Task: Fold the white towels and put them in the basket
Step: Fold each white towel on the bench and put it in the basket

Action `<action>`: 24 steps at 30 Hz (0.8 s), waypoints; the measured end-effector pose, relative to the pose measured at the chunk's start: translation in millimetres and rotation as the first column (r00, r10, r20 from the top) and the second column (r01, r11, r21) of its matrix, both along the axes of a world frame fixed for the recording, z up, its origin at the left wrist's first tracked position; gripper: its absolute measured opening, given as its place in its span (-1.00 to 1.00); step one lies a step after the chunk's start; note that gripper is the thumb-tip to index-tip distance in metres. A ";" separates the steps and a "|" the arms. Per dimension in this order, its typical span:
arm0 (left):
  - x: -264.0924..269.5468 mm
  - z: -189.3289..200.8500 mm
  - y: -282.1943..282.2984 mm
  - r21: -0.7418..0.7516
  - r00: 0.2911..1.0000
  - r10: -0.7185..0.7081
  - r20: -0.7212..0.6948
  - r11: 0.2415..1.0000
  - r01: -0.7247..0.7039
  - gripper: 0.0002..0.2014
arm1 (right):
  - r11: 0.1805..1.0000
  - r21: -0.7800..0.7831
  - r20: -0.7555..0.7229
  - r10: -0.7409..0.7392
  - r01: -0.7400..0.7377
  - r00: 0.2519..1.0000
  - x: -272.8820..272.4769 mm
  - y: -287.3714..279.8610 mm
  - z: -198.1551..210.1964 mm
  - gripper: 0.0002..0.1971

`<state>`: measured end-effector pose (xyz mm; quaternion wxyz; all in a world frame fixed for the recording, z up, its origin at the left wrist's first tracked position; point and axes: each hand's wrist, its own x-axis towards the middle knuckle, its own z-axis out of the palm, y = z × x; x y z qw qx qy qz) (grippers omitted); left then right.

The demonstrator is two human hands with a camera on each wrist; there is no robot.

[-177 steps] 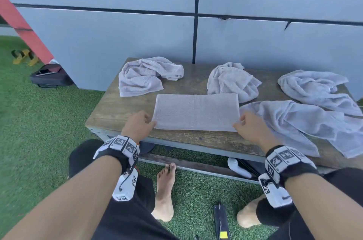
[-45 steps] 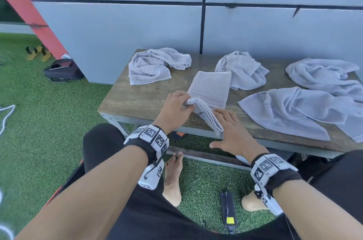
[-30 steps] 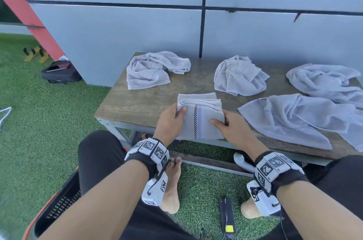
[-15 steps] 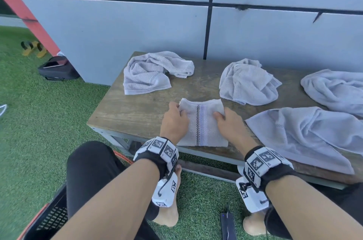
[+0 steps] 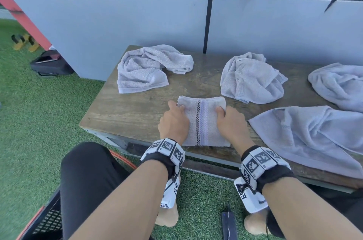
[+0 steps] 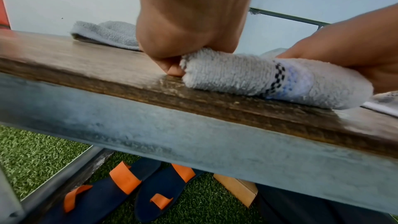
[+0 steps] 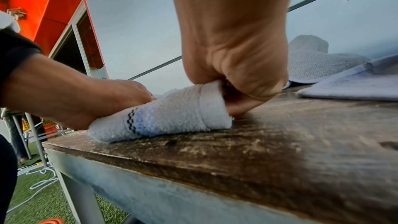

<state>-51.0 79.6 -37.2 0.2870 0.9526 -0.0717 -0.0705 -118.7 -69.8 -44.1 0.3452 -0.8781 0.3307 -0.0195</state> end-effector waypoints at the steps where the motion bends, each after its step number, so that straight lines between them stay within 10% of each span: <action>1: 0.6 0.8 0.0 -0.006 1.000 0.004 -0.009 1.000 -0.004 -0.75 | 1.000 0.001 -0.002 -0.003 0.003 1.000 0.5 -0.4 0.4 -0.61; 13: 1.6 13.9 2.2 -0.105 0.996 0.043 -0.074 0.993 -0.051 -0.77 | 0.988 0.148 0.071 -0.045 0.034 0.996 -5.1 -0.7 10.9 -0.66; 18: -12.5 9.0 0.5 -0.039 0.919 -0.107 0.379 0.991 0.131 -0.86 | 0.921 -0.376 0.331 0.233 -0.098 0.914 -7.4 8.9 14.6 -0.71; 24: -26.3 -27.9 6.1 0.195 0.878 -0.453 0.154 0.885 0.423 -0.43 | 0.752 -0.376 -0.107 0.545 -0.541 0.832 -13.5 10.1 -10.4 -0.46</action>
